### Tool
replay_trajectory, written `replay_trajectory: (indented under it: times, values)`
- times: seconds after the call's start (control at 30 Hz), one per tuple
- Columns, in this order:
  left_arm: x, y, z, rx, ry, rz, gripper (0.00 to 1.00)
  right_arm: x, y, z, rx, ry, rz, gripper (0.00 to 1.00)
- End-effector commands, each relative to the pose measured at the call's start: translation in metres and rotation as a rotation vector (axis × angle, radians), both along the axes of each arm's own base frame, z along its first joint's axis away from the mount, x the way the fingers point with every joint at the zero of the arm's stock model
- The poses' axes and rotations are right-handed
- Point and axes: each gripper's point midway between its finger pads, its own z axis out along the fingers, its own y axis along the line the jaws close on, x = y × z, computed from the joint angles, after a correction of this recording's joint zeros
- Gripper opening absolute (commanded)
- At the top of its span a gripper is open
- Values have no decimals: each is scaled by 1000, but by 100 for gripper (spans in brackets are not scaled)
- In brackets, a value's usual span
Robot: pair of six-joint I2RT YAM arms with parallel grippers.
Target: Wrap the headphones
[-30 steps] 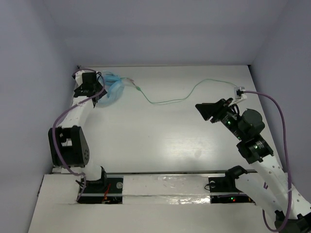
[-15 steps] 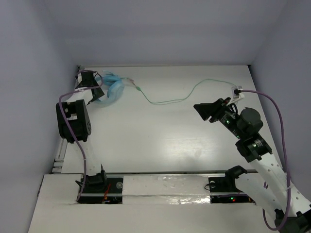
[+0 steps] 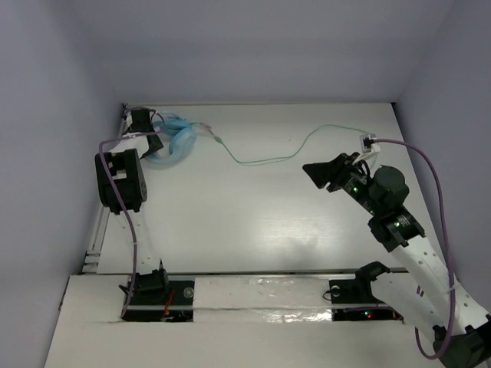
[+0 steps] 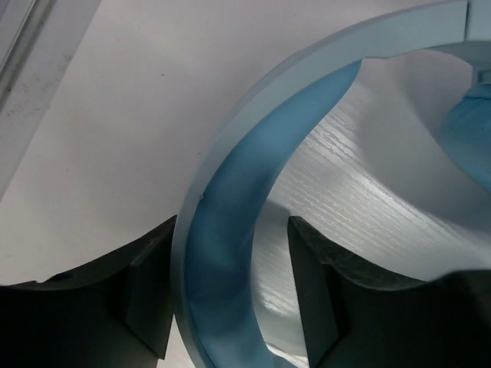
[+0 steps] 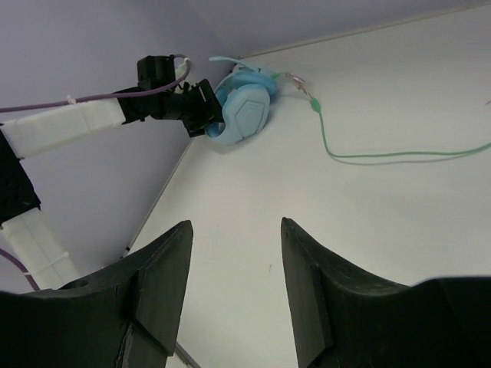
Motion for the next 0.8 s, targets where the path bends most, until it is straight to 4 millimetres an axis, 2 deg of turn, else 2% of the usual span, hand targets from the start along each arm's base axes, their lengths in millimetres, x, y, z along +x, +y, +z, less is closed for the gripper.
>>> replay_trajectory:
  times: [0.0, 0.03, 0.1, 0.13, 0.2, 0.23, 0.3, 0.33, 0.4, 0.43, 0.47, 0.5, 0.53, 0.6, 0.63, 0.7, 0.73, 0.77]
  values:
    - [9, 6, 6, 16, -20, -4, 49, 3, 2, 11, 7, -64, 1, 55]
    - [8, 7, 4, 20, -16, -3, 28, 3, 2, 11, 7, -64, 0, 54]
    - [10, 8, 8, 32, -25, -8, 6, 5, 2, 10, 4, -61, -2, 50]
    - [11, 8, 13, 35, -38, -13, 0, 6, 2, 9, 3, -58, -2, 45]
    - [11, 8, 20, 40, -49, -21, 0, 8, 2, 7, 1, -54, -5, 37]
    - [13, 7, 35, 44, -77, -30, 0, 8, 2, 7, -1, -53, -6, 27]
    - [13, 6, 51, 50, -115, -40, 0, 9, 4, 6, -4, -52, 0, 18]
    - [14, 4, 75, 50, -162, -46, 0, 11, 5, 4, -6, -46, 3, 16]
    - [15, -3, 99, 28, -225, -68, 0, 12, 7, 2, -12, -43, 11, 8]
    - [15, -10, 128, 5, -290, -87, 0, 15, 8, -1, -18, -35, 13, 3]
    - [14, -15, 142, -18, -317, -94, 0, 15, 10, -2, -21, -34, 23, 2]
    - [13, -24, 154, -37, -341, -109, 0, 16, 12, -3, -28, -33, 32, 1]
    - [10, -41, 180, -48, -387, -145, 0, 16, 14, -2, -28, -45, 44, 0]
    - [1, -59, 200, -45, -404, -174, 0, 16, 19, -6, -39, -49, 78, 0]
    - [-7, -78, 223, -41, -439, -213, 0, 15, 22, -5, -38, -59, 95, 0]
    - [-21, -97, 233, -46, -433, -248, 0, 18, 21, -7, -52, -68, 83, 0]
    - [-29, -107, 249, -51, -458, -271, 0, 19, 20, -7, -62, -69, 77, 0]
    - [-38, -124, 249, -60, -442, -308, 0, 20, 18, -7, -75, -73, 69, 0]
